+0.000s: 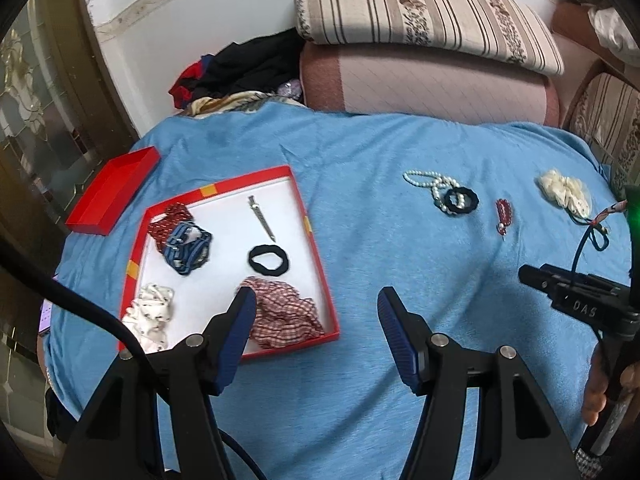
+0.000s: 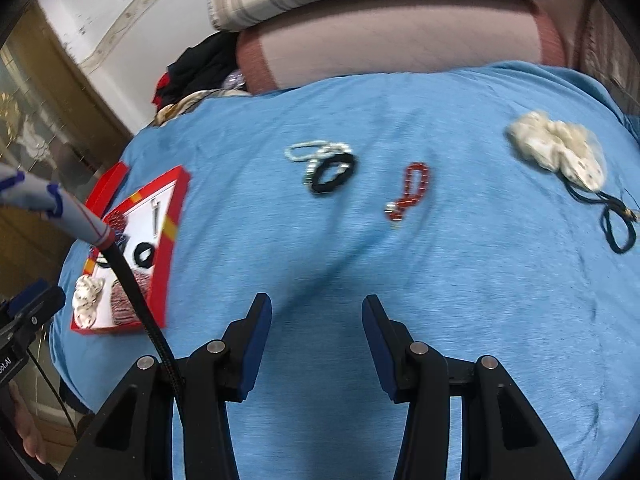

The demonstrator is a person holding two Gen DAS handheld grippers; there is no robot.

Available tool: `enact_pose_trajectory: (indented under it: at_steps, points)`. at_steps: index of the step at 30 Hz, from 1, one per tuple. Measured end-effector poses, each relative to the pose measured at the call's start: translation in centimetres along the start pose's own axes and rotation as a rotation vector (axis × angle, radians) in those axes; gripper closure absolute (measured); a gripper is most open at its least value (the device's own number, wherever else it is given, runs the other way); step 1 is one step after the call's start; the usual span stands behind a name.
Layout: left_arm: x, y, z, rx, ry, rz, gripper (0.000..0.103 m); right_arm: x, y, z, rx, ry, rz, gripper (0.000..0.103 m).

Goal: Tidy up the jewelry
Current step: 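Withdraw both tools from the tray toward the remaining bracelets, then grasp the black rubber bracelet with the left tool while the right tool grasps the red bead bracelet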

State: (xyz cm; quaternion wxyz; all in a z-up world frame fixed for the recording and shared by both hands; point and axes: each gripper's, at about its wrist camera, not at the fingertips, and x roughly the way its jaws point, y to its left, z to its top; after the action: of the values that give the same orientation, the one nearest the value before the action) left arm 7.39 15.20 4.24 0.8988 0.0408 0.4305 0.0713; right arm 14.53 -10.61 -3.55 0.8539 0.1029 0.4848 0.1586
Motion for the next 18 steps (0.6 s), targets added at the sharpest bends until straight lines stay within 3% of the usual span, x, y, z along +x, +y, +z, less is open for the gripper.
enact_pose_trajectory:
  at_steps: [6, 12, 18]
  points:
    - [2.9, -1.4, 0.7, -0.003, 0.049, -0.026, 0.041, 0.3, -3.3, 0.5, 0.036, -0.009, -0.043, 0.052]
    - [6.8, -2.7, 1.6, -0.039, 0.097, -0.104, 0.041, 1.2, -6.5, 1.6, 0.069, -0.011, -0.080, 0.052]
    - [10.5, -5.1, 3.5, -0.055, 0.120, -0.189, 0.041, 2.7, -6.7, 3.4, 0.069, -0.014, -0.087, 0.052]
